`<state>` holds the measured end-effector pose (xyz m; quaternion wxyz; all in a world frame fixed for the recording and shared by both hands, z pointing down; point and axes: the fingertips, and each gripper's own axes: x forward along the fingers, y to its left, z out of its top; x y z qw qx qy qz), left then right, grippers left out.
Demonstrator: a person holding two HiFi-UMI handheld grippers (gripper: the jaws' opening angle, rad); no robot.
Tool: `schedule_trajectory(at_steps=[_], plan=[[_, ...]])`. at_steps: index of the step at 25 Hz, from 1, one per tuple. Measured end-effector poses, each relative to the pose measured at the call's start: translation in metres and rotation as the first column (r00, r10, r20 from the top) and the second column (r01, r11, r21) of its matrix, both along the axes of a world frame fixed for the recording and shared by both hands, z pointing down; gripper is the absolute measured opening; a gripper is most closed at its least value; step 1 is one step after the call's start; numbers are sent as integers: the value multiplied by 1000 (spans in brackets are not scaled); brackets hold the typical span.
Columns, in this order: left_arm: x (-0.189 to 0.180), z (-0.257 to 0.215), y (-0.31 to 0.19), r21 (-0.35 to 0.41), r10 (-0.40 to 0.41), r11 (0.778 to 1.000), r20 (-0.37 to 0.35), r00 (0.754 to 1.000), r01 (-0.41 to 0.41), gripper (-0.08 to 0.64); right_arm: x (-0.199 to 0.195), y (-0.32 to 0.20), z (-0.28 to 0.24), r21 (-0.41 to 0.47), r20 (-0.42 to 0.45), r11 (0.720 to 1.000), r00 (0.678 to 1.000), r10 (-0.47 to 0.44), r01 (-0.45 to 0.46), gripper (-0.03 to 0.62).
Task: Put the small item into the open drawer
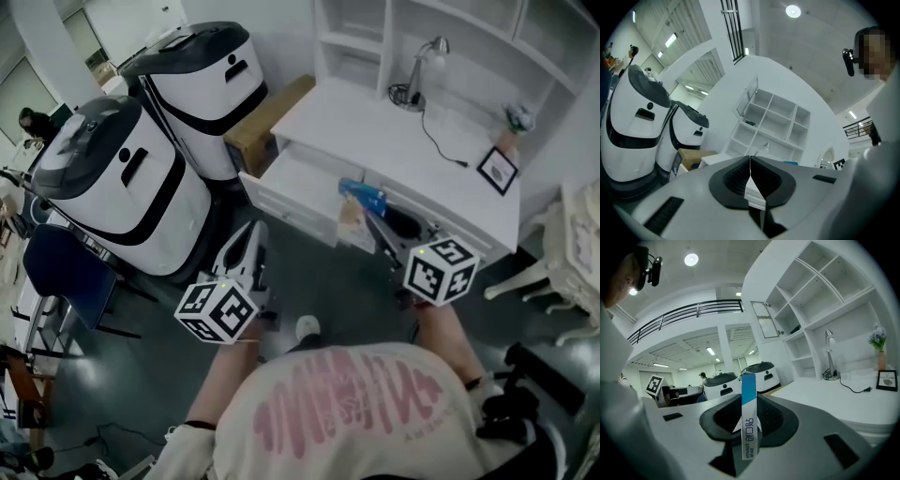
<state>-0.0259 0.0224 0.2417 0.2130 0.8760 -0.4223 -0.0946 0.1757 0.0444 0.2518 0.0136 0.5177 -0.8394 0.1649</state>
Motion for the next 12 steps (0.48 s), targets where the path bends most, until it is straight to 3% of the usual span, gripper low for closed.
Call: schedule_trajectory(at_steps=[12], plan=[[-27, -11, -149, 11, 73, 997, 12, 997, -73, 32, -24, -143, -20, 33, 4, 997, 997, 72, -72, 109]])
